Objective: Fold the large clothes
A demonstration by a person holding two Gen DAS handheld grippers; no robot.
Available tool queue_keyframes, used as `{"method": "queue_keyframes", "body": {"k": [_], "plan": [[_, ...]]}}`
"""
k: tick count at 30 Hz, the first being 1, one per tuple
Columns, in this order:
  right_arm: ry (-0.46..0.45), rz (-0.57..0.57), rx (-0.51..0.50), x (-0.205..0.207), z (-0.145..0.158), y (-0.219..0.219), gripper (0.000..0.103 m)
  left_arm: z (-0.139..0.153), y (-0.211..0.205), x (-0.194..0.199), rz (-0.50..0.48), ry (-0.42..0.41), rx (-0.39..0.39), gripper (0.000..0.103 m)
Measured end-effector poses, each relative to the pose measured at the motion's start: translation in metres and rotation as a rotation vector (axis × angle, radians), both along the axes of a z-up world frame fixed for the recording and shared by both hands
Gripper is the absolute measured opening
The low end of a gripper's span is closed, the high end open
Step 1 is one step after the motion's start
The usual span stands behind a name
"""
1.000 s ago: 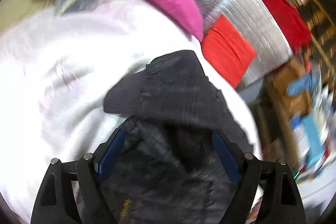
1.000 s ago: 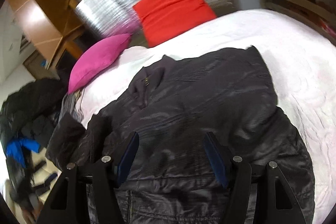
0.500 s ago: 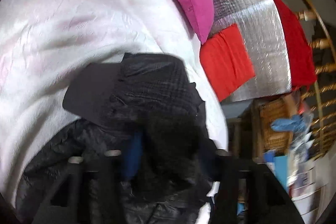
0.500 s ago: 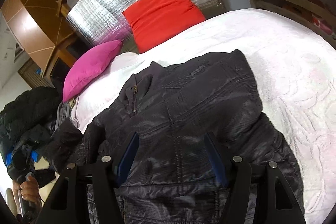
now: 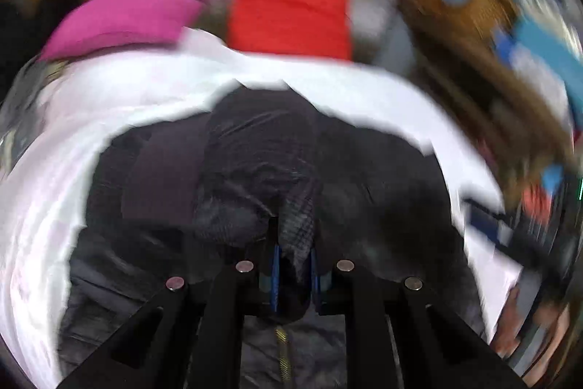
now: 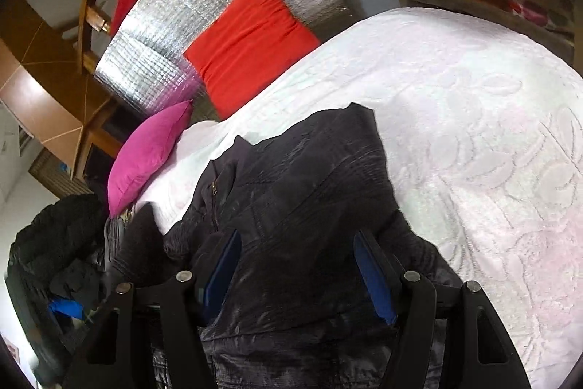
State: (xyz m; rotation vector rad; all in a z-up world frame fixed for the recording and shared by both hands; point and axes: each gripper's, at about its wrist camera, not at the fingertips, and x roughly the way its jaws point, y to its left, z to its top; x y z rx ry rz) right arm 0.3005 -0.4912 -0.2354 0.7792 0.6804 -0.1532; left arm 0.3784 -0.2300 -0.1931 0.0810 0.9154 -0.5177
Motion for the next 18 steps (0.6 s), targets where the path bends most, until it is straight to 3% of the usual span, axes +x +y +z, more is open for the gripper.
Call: {"method": "queue_keyframes", "body": {"k": [2, 3, 5, 7, 10, 12, 14, 18], "plan": [[0.002, -0.003, 0.011, -0.001, -0.001, -0.004, 0.068, -0.029, -0.016, -0.012, -0.067, 0.069, 0.073, 0.022], [0.004, -0.001, 0.019, -0.001, -0.002, -0.005, 0.068, -0.040, -0.020, -0.013, -0.088, 0.098, 0.101, 0.036], [0.013, 0.008, 0.034, 0.000, -0.004, -0.006, 0.068, -0.052, -0.017, -0.024, -0.140, 0.127, 0.103, 0.048], [0.024, 0.017, 0.035, 0.002, -0.006, -0.004, 0.068, -0.040, 0.002, -0.038, -0.181, 0.070, 0.054, 0.055], [0.039, 0.043, 0.003, 0.006, -0.007, 0.004, 0.068, -0.005, 0.043, -0.049, -0.187, -0.065, -0.057, 0.074], [0.044, 0.060, -0.026, 0.008, -0.006, 0.010, 0.068, 0.016, 0.083, -0.048, -0.103, -0.176, -0.109, 0.083], [0.046, 0.097, -0.061, 0.010, -0.003, 0.022, 0.068, 0.023, 0.110, -0.030, -0.002, -0.213, -0.123, 0.083], [0.019, 0.211, -0.161, 0.016, 0.008, 0.059, 0.069, 0.007, 0.162, 0.018, 0.301, -0.146, -0.125, 0.081]]}}
